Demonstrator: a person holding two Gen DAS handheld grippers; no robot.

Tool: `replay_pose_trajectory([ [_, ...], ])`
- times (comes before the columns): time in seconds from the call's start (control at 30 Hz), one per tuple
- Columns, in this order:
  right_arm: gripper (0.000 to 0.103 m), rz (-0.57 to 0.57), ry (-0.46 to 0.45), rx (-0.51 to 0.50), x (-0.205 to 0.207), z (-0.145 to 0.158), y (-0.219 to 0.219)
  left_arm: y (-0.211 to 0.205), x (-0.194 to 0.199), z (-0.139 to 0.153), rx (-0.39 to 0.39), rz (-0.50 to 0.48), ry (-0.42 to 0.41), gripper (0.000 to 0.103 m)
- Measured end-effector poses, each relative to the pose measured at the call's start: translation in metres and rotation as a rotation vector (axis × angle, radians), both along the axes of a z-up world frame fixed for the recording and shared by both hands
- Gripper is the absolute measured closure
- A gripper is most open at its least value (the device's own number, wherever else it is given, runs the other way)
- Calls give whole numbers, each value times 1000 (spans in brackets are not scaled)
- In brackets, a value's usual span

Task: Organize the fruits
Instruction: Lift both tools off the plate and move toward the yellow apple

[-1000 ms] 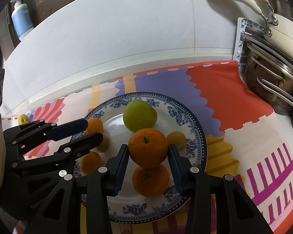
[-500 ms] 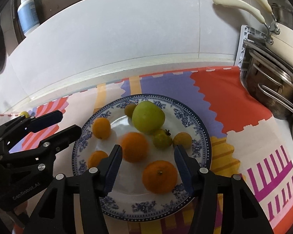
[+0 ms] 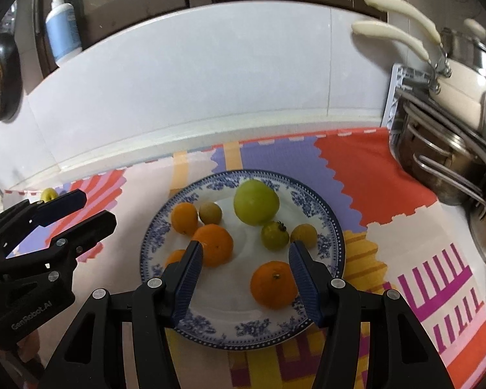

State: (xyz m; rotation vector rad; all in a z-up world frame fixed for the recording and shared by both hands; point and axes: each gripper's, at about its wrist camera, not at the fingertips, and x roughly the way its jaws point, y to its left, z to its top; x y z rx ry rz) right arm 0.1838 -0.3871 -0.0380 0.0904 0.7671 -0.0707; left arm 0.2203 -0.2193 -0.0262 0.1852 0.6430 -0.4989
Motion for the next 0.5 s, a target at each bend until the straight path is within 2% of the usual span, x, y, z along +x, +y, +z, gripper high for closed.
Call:
replay_pose_trajectory([
  [0.37, 47, 33, -88, -10, -26, 33, 29, 45, -37, 33, -40, 98, -86, 40],
  [0.43, 41, 42, -107, -12, -31, 39, 37, 54, -45, 40, -47, 121, -106, 37],
  [0.5, 41, 52, -125, -20, -35, 44, 46, 66, -53, 47, -49, 147, -131, 35],
])
